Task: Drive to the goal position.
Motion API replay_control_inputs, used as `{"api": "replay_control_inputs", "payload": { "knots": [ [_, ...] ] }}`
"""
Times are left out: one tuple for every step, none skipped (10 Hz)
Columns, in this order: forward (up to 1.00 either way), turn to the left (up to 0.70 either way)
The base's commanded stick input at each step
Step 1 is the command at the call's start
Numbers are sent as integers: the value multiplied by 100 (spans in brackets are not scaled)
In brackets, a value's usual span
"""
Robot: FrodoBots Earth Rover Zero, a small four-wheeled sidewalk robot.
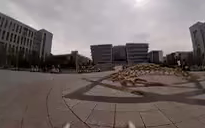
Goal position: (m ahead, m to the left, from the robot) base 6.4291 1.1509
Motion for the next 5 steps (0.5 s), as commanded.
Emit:
{"api": "replay_control_inputs", "payload": {
  "knots": [
    [70,0],
    [70,4],
    [70,11],
    [70,13],
    [70,13]
  ]
}}
